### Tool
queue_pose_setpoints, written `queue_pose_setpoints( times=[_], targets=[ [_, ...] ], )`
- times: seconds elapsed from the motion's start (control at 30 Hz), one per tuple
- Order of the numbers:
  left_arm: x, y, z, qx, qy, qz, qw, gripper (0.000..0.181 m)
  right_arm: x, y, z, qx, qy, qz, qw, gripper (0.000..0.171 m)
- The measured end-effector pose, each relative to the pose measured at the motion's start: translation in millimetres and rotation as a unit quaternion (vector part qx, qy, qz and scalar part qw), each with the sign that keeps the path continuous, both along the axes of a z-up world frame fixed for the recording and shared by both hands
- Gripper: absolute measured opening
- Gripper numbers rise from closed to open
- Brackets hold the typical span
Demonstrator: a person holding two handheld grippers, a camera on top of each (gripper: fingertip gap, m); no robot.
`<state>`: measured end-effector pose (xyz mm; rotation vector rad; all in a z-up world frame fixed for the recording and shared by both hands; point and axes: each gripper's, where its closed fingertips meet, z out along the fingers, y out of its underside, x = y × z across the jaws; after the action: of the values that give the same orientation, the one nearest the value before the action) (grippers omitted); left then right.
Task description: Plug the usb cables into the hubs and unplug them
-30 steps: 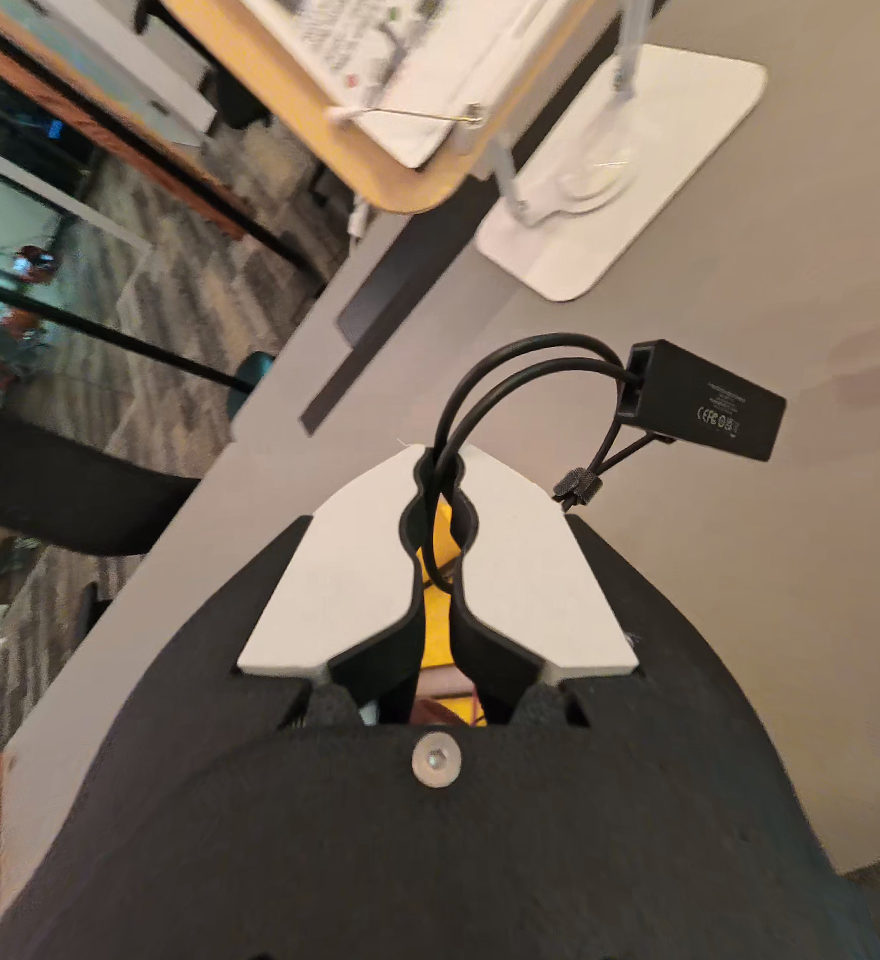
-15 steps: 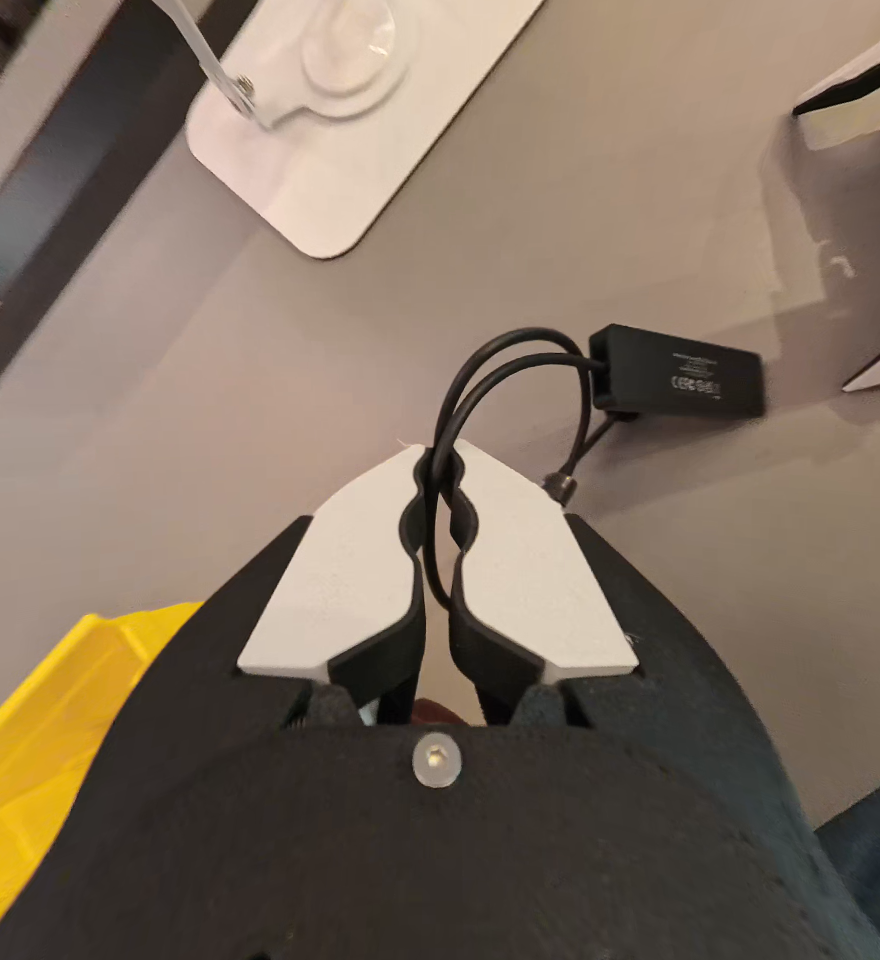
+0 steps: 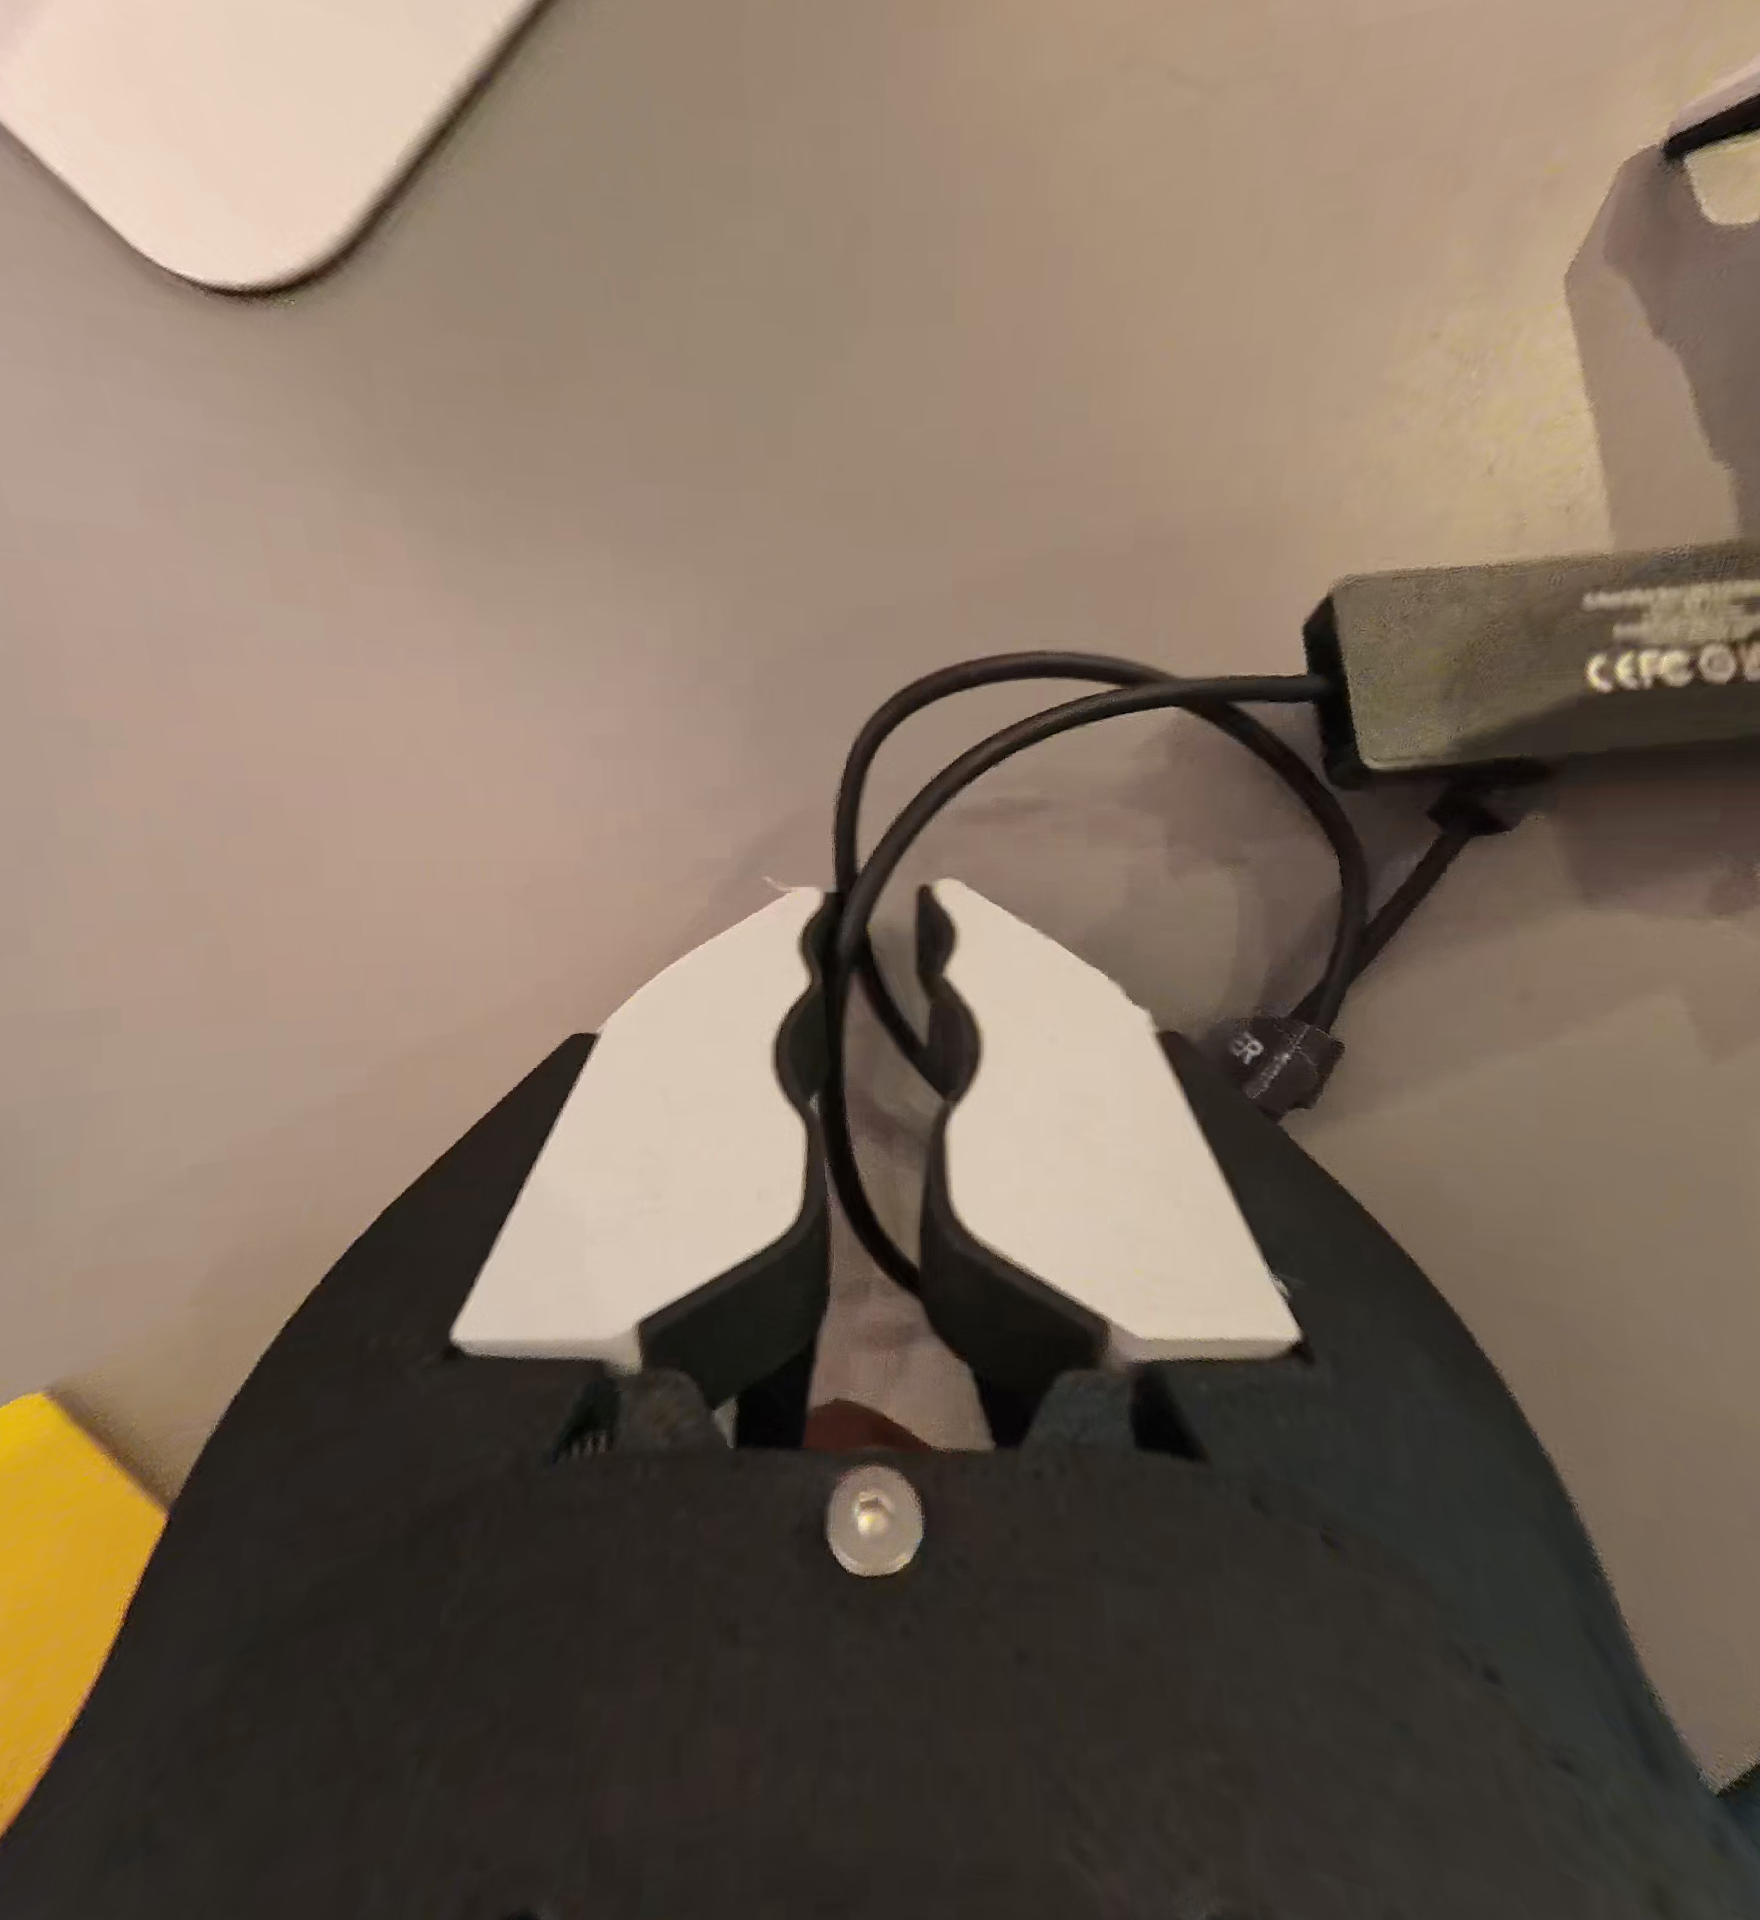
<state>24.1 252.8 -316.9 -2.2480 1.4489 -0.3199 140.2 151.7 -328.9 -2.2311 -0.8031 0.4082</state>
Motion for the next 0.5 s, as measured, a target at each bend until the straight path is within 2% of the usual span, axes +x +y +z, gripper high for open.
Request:
queue_pose_setpoints(
  times=[0.07, 0.1, 0.2, 0.27, 0.4, 0.5],
  targets=[
    [0.1, -3.6, -6.9, -0.004, 0.012, -0.002, 1.000, 0.044, 0.4, 0.4, -0.2, 0.001, -0.001, -0.001, 1.000, 0.126],
    [-0.4, -5.9, -8.2, -0.005, 0.016, -0.007, 1.000, 0.053, 0.5, 0.4, 0.0, 0.001, -0.001, -0.001, 1.000, 0.126],
    [-4.2, -13.4, 0.0, 0.004, 0.016, -0.018, 1.000, 0.064, 0.7, 0.5, 0.6, 0.000, 0.003, -0.002, 1.000, 0.125],
    [-9.8, -23.0, 18.7, 0.015, 0.006, -0.033, 0.999, 0.071, 0.9, 0.5, 0.6, 0.000, 0.004, -0.002, 1.000, 0.125],
    [-36.7, -48.7, 89.6, 0.064, -0.038, -0.071, 0.995, 0.065, 1.1, 0.5, 0.8, 0.000, 0.005, -0.003, 1.000, 0.125],
    [-94.7, -48.4, 141.6, 0.134, -0.026, -0.071, 0.988, 0.052, 1.2, 0.3, 1.0, 0.000, 0.006, -0.002, 1.000, 0.125]
  ],
)
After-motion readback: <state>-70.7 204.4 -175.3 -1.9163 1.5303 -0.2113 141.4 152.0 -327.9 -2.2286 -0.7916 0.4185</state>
